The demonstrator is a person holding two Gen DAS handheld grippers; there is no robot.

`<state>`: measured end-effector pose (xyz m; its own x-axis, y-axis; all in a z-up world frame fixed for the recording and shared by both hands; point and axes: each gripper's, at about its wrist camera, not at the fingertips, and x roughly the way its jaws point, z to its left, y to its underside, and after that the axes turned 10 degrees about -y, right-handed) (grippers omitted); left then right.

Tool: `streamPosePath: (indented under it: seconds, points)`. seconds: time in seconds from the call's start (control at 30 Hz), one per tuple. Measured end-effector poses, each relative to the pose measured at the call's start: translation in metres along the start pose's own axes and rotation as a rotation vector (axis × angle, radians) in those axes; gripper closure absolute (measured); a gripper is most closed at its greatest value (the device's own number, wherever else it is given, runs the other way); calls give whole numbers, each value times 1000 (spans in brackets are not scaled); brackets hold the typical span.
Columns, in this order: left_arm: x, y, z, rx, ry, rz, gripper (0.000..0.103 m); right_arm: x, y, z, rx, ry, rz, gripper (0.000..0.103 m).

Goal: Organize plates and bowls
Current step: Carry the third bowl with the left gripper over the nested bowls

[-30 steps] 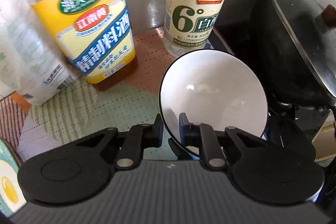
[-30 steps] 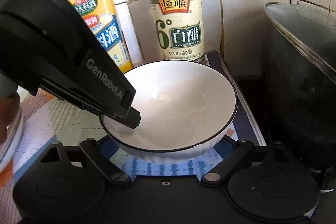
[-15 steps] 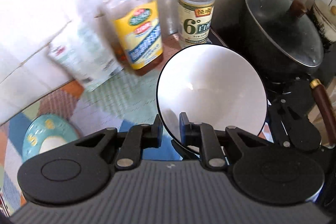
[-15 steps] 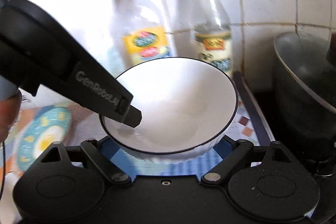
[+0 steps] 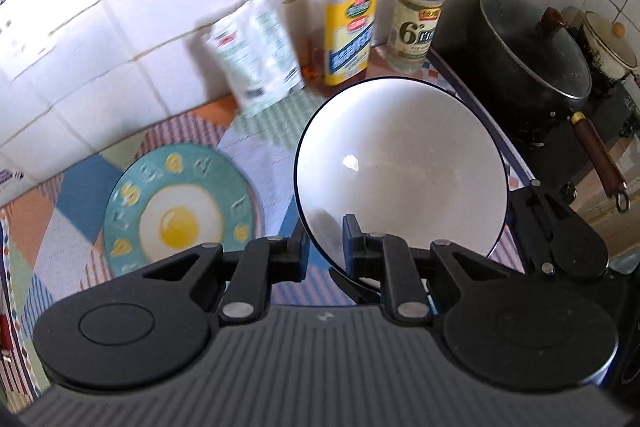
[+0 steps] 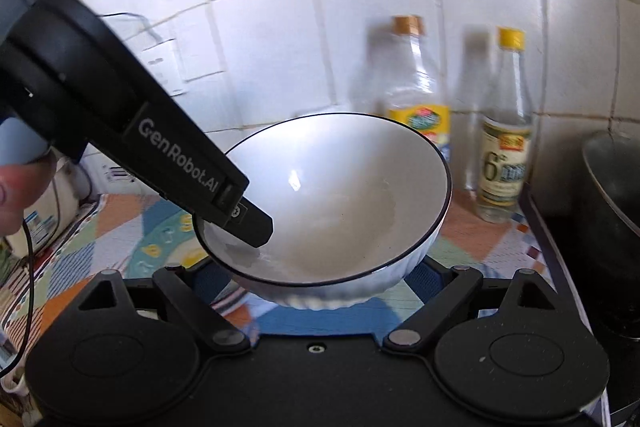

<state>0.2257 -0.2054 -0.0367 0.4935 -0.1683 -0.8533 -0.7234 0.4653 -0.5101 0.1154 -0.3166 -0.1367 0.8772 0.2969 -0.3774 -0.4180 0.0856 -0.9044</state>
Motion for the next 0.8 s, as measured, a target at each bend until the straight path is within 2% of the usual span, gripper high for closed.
streamPosePath:
  seconds: [0.23, 0.43, 0.6, 0.73, 0.8]
  points:
    - [-19, 49, 54, -42, 56, 45, 87, -4, 13, 64, -13, -29, 19, 9]
    - [-17, 90, 87, -57, 62, 77, 88, 2, 37, 114, -4, -29, 26, 9]
    - [2, 109, 105, -80, 85, 135, 88, 12, 60, 135, 12, -31, 44, 9]
    - [18, 117, 120, -130, 139, 191, 88, 13, 70, 138, 66, -50, 58, 9]
    - [22, 120, 121, -122, 144, 195, 88, 13, 74, 139, 82, -58, 52, 9]
